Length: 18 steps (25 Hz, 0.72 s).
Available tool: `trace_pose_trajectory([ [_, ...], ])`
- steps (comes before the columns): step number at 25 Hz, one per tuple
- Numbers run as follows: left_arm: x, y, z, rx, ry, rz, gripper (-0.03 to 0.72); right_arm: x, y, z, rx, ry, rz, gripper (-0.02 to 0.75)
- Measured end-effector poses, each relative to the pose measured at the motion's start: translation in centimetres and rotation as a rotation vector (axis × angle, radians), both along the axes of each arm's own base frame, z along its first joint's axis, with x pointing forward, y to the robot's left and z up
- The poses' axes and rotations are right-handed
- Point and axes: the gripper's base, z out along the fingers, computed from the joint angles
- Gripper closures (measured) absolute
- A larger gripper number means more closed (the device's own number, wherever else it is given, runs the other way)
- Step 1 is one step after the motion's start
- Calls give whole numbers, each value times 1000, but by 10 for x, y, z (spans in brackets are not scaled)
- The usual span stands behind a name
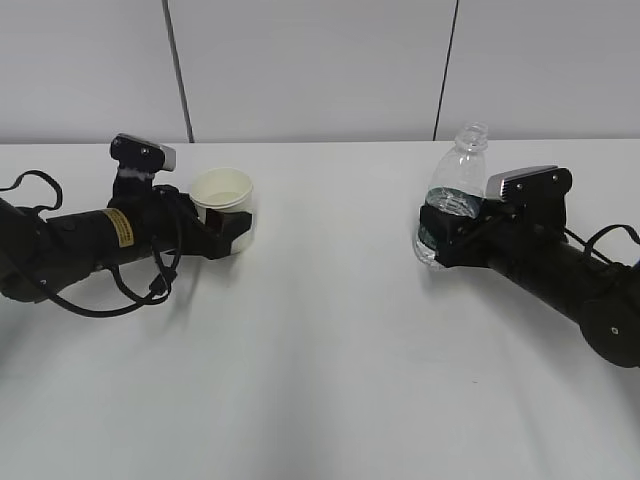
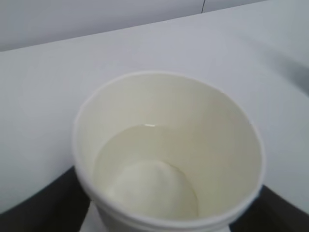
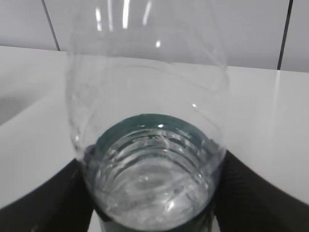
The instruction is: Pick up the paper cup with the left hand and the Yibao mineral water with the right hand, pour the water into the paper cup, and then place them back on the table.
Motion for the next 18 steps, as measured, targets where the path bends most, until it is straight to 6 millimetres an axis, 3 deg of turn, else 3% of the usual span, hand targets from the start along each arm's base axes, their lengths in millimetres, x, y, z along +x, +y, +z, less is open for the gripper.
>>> trace_pose_trajectory([
  [5,0,0,0,2,3,2,107,0,0,-1,-4,6,0,147],
  [18,0,0,0,-2,-1,0,97,0,-1,4,-31,45,-6,129],
])
